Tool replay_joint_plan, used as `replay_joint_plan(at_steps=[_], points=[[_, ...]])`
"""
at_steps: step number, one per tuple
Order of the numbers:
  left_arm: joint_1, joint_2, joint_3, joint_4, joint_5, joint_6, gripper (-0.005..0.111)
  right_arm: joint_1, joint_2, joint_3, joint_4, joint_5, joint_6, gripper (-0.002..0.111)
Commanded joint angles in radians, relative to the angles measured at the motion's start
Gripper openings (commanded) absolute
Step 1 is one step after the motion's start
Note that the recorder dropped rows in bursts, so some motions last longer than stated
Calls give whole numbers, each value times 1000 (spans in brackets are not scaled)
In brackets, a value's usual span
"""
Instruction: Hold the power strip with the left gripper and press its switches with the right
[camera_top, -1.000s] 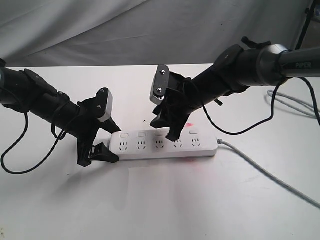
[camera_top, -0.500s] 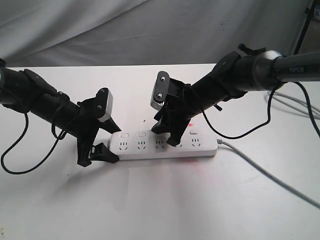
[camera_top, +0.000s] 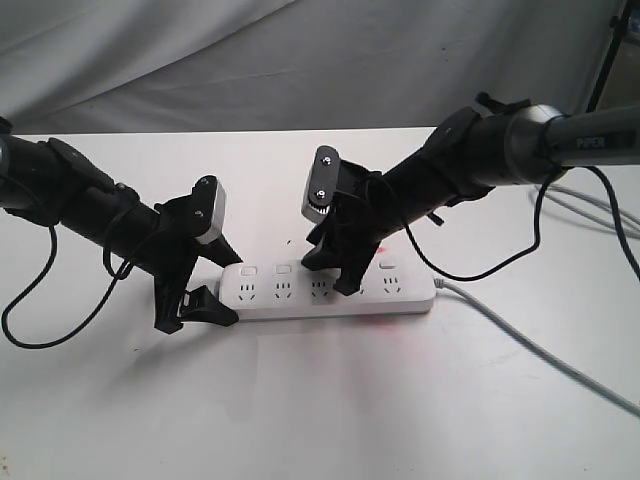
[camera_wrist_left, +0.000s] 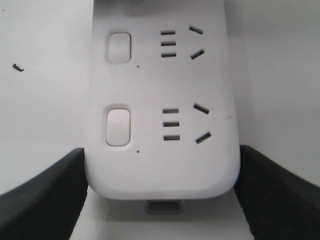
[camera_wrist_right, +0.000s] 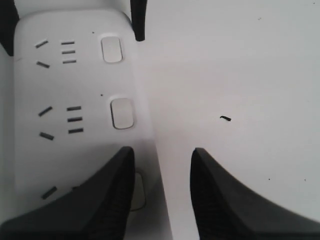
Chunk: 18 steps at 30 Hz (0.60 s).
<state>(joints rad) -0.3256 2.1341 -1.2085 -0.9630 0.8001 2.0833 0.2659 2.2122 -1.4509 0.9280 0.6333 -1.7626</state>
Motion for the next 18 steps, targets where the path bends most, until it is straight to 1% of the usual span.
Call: replay_joint_plan(at_steps=[1,7,18], points=[[-5,-1,-7,5,0,0,69,-17,29,11,-56,-8,-19,36],[-5,-1,-7,5,0,0,69,-36,29,18,-65,-12,-21,36],[-5,-1,-7,5,0,0,69,-37,29,24,-71,-13,-22,36]])
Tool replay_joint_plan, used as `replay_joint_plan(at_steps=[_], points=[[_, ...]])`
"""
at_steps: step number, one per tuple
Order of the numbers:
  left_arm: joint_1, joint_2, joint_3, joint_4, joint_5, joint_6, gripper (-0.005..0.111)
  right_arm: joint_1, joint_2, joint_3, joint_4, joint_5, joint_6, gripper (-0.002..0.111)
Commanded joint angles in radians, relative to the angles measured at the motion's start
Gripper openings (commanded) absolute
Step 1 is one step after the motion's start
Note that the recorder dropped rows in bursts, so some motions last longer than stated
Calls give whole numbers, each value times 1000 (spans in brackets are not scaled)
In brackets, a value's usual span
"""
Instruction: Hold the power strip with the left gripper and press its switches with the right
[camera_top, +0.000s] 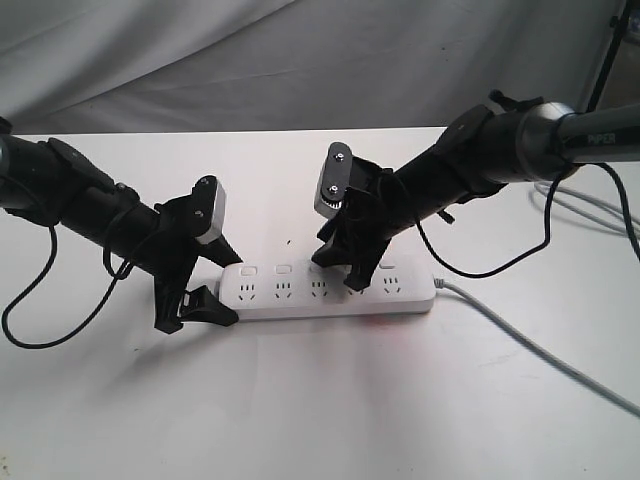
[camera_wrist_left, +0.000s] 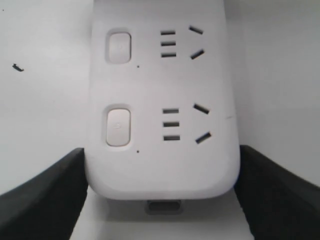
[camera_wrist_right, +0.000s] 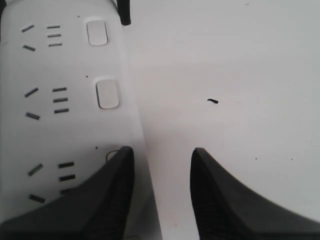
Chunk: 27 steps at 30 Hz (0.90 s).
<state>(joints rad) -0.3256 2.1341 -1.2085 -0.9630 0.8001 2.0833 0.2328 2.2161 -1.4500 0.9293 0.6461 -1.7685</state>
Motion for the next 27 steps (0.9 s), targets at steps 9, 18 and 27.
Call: replay_joint_plan(at_steps=[9,18,27], points=[[-5,-1,-7,5,0,0,69,6,25,60,-75,-44,-36,36],[-5,-1,-7,5,0,0,69,12,28,92,-51,-73,-63,36],[-5,-1,-7,5,0,0,69,36,71,92,-36,-77,-63,36]])
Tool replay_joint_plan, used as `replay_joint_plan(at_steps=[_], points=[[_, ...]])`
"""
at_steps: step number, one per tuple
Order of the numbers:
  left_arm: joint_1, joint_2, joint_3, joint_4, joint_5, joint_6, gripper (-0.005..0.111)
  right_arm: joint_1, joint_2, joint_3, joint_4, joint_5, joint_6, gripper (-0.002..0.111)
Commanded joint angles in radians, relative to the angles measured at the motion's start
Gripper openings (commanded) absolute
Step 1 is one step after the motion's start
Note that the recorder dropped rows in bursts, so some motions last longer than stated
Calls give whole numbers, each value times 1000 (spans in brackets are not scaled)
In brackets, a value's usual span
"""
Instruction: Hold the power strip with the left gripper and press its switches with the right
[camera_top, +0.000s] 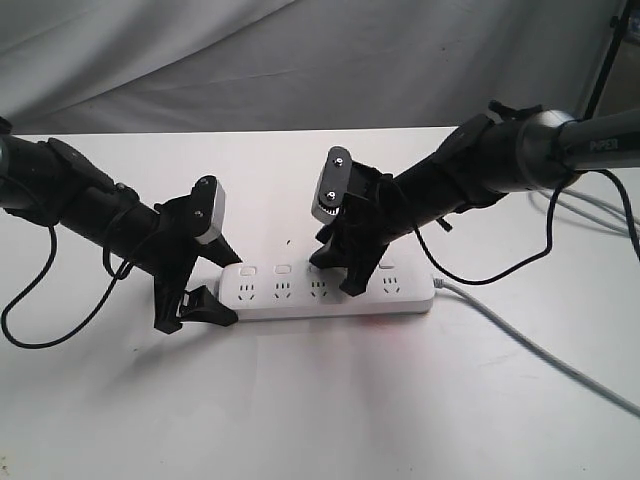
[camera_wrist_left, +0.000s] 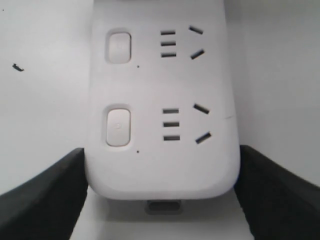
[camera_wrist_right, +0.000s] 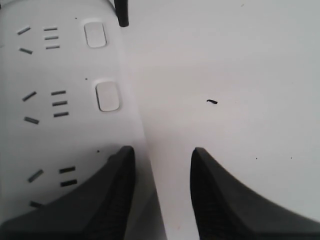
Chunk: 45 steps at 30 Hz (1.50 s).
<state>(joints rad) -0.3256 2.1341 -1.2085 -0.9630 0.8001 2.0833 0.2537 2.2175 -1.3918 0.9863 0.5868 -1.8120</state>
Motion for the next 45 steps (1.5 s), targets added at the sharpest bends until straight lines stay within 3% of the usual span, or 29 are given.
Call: replay_joint_plan(at_steps=[1,9,15,45], points=[[-5,-1,-7,5,0,0,69,15,70,34,-93,-17,-20,36],[-5,-1,-7,5,0,0,69,11,-43,34,-8,6,-20,36],[-5,-1,-7,5,0,0,69,-54,-108,34,-16,61,-20,36],[-5,-1,-7,5,0,0,69,-82,-54,34,-68,54,-31,36]])
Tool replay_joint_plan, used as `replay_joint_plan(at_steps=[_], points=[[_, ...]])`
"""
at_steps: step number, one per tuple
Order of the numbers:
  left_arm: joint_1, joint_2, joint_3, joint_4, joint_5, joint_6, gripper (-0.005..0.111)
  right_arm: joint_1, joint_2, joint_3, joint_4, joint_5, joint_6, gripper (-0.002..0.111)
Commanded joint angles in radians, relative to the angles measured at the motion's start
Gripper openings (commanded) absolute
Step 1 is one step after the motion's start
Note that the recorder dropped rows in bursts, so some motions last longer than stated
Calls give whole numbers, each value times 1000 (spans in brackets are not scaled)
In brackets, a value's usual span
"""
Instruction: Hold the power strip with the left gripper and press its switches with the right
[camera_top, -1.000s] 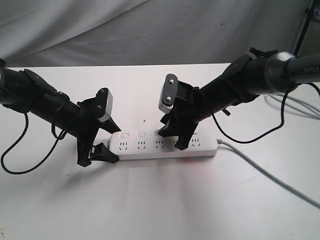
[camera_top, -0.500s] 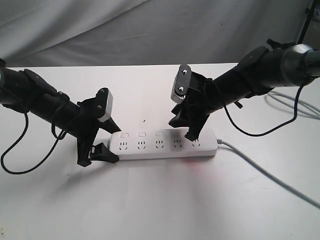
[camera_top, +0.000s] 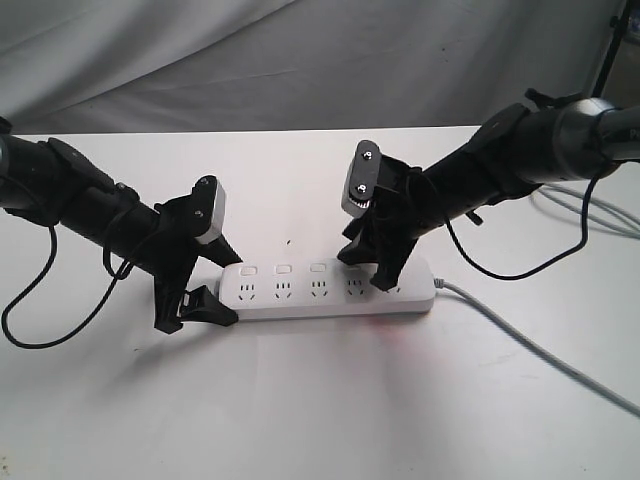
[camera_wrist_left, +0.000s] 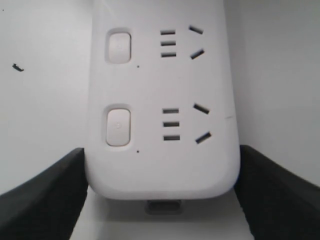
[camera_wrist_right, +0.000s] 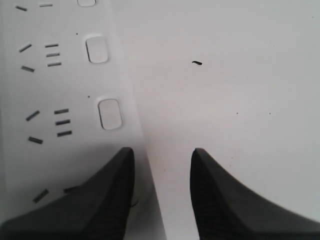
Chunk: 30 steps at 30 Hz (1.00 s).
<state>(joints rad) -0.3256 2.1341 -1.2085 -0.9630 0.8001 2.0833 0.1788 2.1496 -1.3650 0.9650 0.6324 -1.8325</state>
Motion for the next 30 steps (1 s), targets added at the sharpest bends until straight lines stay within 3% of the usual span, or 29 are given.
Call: replay_joint_plan(at_steps=[1,30], points=[[-5,-1,-7,5,0,0,69,-7,14,7,-61,8,-10,36],[-5,-1,-7,5,0,0,69,-7,9,7,-89,12,5,36]])
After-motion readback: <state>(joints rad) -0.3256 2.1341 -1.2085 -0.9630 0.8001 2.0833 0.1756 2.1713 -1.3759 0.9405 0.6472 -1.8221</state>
